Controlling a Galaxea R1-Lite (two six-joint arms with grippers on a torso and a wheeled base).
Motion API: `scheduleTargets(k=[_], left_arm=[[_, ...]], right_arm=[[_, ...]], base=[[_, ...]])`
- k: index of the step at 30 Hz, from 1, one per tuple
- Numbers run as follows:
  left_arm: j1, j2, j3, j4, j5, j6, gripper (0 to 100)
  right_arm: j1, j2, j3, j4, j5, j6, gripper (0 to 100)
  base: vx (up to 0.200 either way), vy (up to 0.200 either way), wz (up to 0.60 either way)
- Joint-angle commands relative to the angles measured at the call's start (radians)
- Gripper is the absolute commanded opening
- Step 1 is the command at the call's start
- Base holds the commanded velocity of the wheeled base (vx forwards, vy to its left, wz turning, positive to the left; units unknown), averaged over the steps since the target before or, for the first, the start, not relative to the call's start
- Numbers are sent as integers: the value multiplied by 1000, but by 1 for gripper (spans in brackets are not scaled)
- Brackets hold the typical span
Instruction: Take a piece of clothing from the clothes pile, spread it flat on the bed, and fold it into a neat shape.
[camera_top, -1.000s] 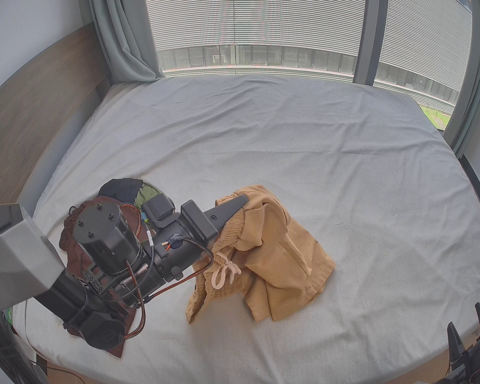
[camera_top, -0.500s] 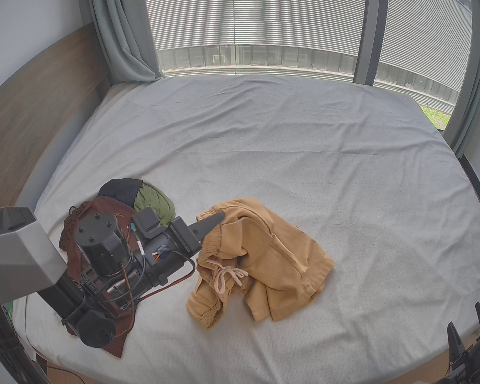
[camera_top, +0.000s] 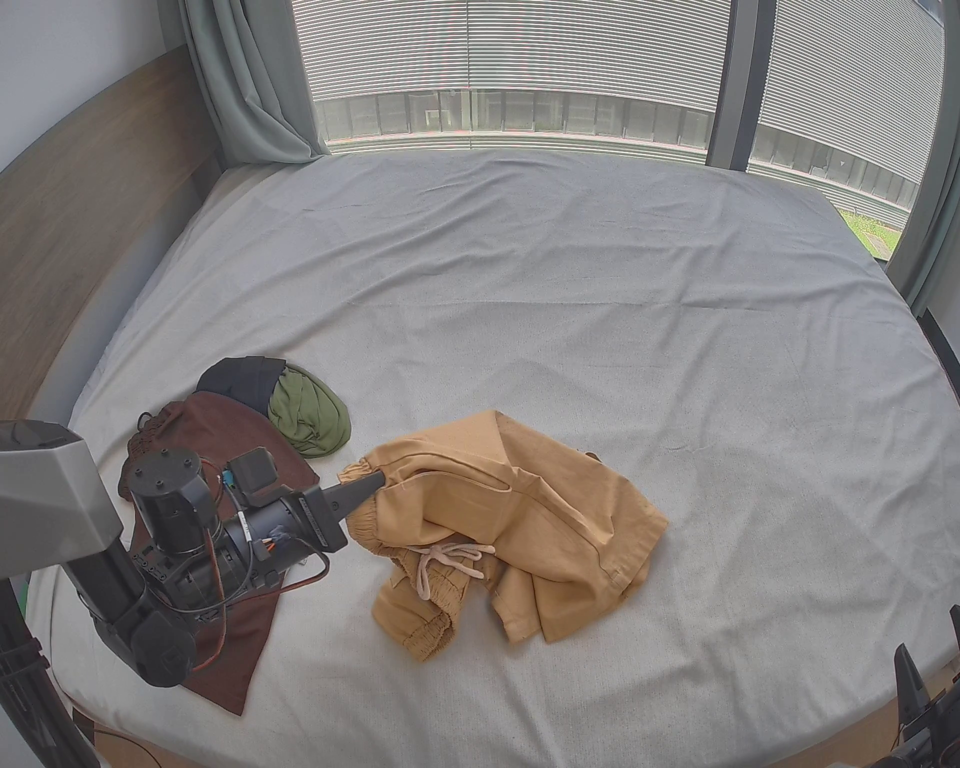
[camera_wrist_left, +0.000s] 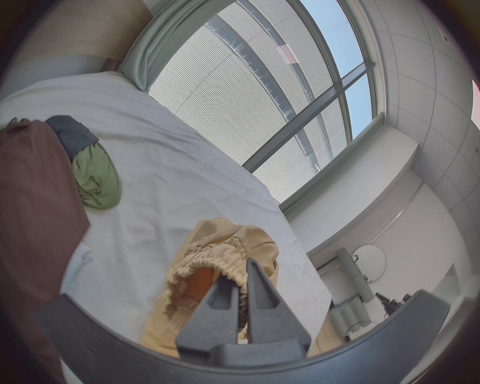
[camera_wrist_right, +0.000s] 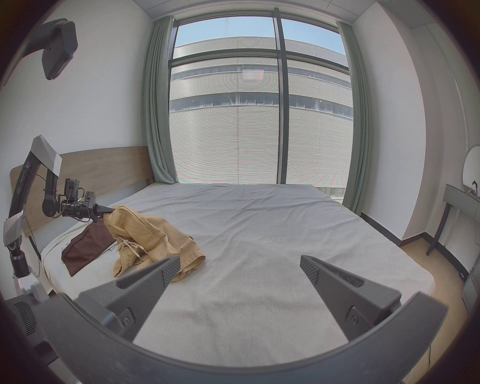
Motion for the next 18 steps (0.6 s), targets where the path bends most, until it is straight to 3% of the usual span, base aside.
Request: scheduleTargets(k=[1,7,13,18], left_arm=[[63,45,6,-1,-40,66,0],[155,116,-30,-2,-78,220,0],[220,116,-33,-1,-161,249,0],[247,116,-76,-1,-170,249,0]], right_arm=[[0,-16,18,0,1,0,100],[0,-16,18,0,4,-2,100],[0,-16,18,0,4,-5,100],[-1,-16,18,0,7,-13,100]], base=[[0,0,0],[0,0,0],[0,0,0],[0,0,0]])
